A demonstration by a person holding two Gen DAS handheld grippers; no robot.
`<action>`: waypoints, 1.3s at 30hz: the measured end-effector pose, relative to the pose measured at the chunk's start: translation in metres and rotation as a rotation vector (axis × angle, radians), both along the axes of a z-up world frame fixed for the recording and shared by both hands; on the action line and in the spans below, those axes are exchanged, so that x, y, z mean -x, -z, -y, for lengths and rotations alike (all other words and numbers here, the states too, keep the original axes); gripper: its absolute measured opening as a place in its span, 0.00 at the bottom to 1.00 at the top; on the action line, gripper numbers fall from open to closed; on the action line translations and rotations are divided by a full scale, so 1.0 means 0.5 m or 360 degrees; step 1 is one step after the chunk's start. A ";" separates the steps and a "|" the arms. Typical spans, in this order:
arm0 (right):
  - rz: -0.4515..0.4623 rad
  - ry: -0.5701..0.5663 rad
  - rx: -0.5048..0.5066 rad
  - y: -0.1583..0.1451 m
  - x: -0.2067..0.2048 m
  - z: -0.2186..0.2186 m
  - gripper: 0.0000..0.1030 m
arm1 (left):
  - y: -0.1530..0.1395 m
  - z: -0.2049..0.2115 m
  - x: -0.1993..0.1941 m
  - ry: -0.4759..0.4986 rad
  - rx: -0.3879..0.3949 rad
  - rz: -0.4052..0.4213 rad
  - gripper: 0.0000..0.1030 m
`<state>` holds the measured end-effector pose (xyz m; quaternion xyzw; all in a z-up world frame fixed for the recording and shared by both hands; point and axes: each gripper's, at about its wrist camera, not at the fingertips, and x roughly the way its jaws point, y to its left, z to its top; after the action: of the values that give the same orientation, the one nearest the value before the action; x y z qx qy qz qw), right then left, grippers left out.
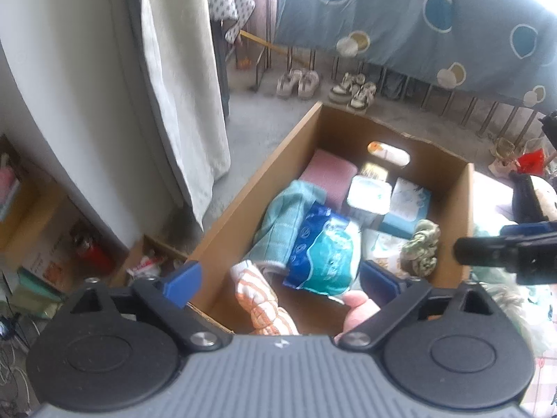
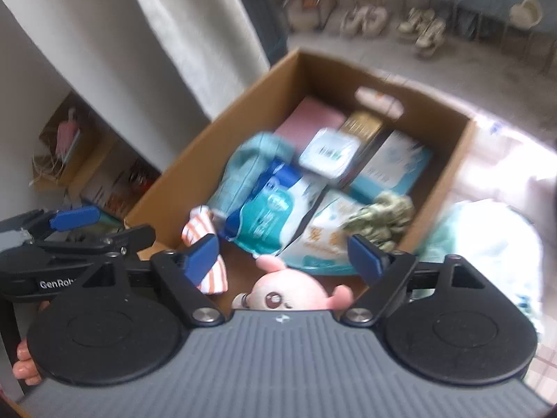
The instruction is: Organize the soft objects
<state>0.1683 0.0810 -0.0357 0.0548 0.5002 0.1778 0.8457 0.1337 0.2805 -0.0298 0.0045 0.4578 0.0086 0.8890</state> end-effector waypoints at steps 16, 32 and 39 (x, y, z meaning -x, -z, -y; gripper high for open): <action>0.0149 0.0347 0.0195 -0.084 0.215 0.216 0.99 | -0.065 0.188 0.109 0.0028 -0.0121 0.0158 1.00; -0.0014 0.0563 0.0223 -0.065 0.327 0.319 0.99 | -0.041 0.292 0.157 0.0170 -0.0129 -0.0115 0.99; -0.0097 0.0557 0.0181 -0.045 0.341 0.308 0.99 | -0.011 0.284 0.174 0.0128 -0.0111 -0.0295 0.99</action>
<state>-0.0020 -0.0728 -0.0130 0.0985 0.5177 -0.0025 0.8499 0.0465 0.1384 -0.0245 0.0548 0.5370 -0.0116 0.8417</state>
